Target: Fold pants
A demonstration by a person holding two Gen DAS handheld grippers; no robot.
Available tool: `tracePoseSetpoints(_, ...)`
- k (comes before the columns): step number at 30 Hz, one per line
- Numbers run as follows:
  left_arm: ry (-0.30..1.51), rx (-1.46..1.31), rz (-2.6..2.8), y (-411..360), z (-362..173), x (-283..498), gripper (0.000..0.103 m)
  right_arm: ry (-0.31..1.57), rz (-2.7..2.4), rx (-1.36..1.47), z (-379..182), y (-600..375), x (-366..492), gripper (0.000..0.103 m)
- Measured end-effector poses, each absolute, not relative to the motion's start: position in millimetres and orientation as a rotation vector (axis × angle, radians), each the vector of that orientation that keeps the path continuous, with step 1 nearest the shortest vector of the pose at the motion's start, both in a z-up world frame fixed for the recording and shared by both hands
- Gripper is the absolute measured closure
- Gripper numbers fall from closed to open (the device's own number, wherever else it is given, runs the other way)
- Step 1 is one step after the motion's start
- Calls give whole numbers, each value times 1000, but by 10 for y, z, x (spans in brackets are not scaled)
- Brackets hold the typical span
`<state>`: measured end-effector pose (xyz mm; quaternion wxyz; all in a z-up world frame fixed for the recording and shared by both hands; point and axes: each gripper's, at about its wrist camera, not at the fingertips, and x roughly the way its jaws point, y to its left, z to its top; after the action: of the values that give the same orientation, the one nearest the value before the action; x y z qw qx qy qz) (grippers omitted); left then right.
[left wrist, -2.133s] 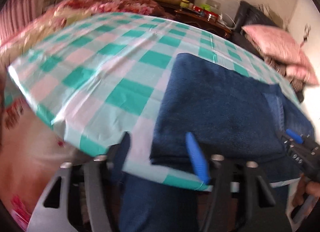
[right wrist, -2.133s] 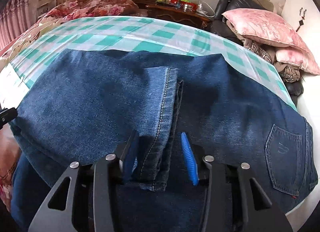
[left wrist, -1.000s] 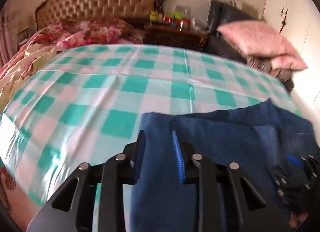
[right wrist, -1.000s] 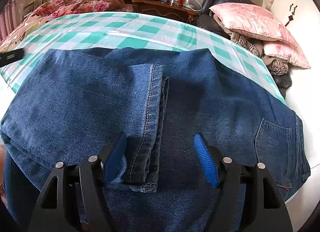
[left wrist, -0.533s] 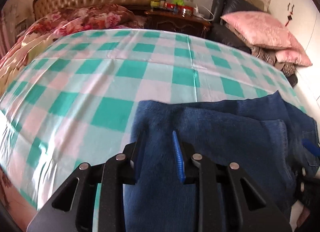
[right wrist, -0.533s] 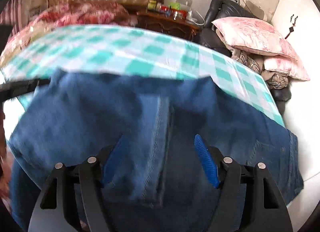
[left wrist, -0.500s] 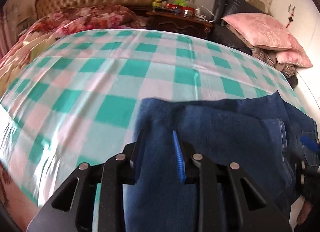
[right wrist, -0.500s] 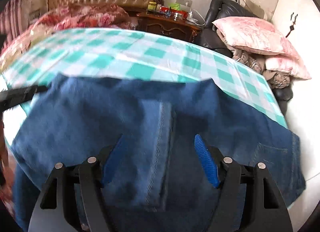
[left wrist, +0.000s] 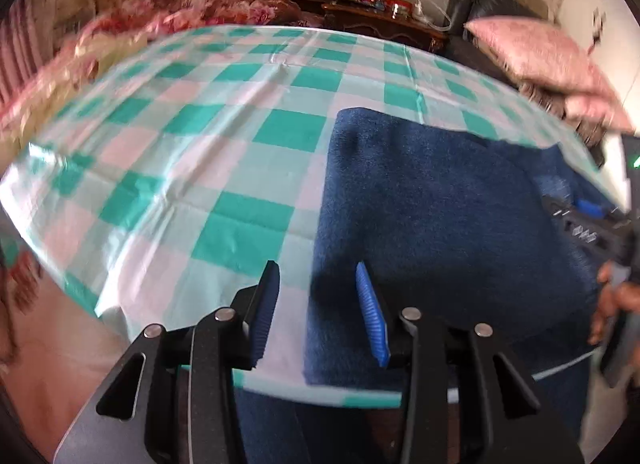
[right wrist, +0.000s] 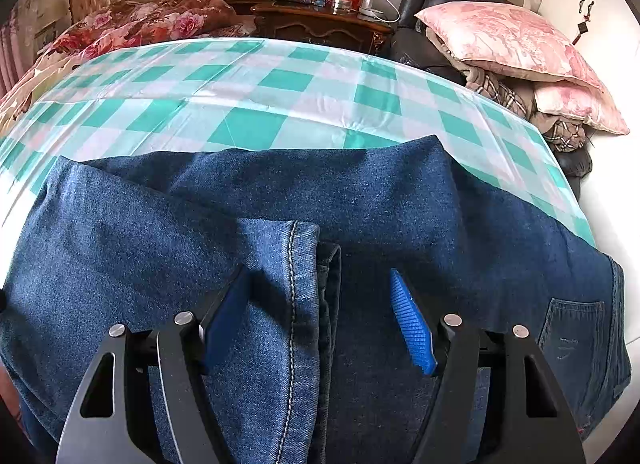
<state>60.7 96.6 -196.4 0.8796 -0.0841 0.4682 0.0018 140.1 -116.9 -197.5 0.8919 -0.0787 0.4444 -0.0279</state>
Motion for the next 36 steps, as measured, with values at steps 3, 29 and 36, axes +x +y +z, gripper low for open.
tracePoseSetpoints(3,981,-211,17,1011,-1975,470,62,927,-49,-151,-1981,-1185,1408,36)
tracePoseSetpoints(29,970,-187,-12,956,-2082,390,61,993,-83,-138,-1922,-1346,929,36)
tracePoseSetpoints(36,973,-267,-1,1062,-2041,385,56,976,-66,-143,-1966,-1367,883,34)
